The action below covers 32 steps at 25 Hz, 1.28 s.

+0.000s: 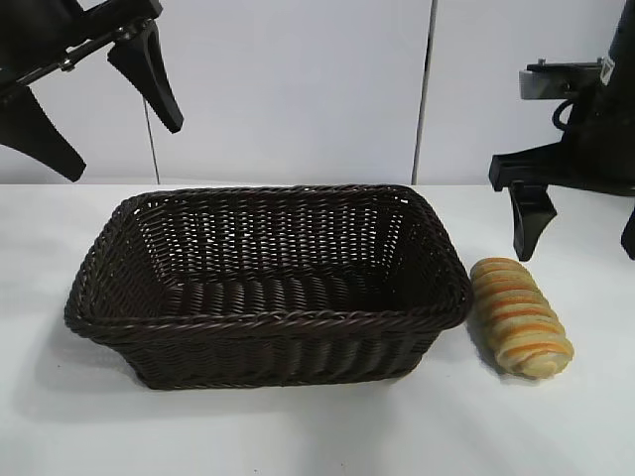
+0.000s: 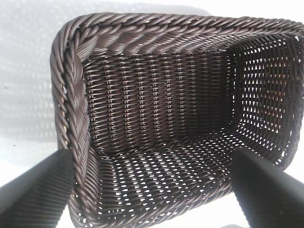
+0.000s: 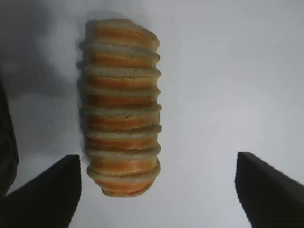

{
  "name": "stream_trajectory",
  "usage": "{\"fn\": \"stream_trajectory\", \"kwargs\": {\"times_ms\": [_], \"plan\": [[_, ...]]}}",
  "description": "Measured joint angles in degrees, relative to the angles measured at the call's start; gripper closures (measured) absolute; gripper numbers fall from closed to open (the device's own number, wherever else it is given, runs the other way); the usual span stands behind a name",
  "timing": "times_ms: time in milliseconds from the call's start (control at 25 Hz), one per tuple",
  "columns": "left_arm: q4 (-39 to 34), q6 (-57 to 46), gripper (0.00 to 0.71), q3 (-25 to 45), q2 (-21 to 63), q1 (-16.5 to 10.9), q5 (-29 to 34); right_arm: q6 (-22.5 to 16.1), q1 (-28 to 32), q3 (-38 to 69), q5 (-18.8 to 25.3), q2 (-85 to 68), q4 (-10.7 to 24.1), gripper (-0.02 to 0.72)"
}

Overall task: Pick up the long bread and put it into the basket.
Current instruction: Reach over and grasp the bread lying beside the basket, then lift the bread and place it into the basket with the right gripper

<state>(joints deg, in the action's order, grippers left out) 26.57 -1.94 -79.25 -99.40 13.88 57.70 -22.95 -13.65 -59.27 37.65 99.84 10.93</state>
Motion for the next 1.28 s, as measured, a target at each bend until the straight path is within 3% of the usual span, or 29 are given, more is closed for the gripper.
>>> {"fn": "stream_trajectory", "kwargs": {"times_ms": [120, 400, 720, 800, 1000, 1280], "plan": [[0.0, 0.0, 0.062, 0.0, 0.0, 0.0, -0.4, -0.1, 0.1, 0.0, -1.1, 1.9, 0.2, 0.089], [0.0, 0.0, 0.062, 0.0, 0.0, 0.0, -0.4, -1.4, 0.1, 0.0, -3.1, 6.4, 0.2, 0.238], [0.0, 0.0, 0.062, 0.0, 0.0, 0.0, -0.4, -2.4, 0.1, -0.2, -4.6, 9.2, -2.1, 0.563], [0.0, 0.0, 0.062, 0.0, 0.0, 0.0, -0.4, -2.5, 0.1, -0.2, -4.6, 9.2, -2.5, 0.605], [0.0, -0.1, 0.062, 0.0, 0.0, 0.0, -0.5, -2.5, 0.1, -0.2, -4.4, 8.1, -3.0, 0.628], [0.0, -0.1, 0.062, 0.0, 0.0, 0.0, -0.5, -2.5, 0.1, -4.2, 1.2, -0.5, -3.1, 0.629]]}}
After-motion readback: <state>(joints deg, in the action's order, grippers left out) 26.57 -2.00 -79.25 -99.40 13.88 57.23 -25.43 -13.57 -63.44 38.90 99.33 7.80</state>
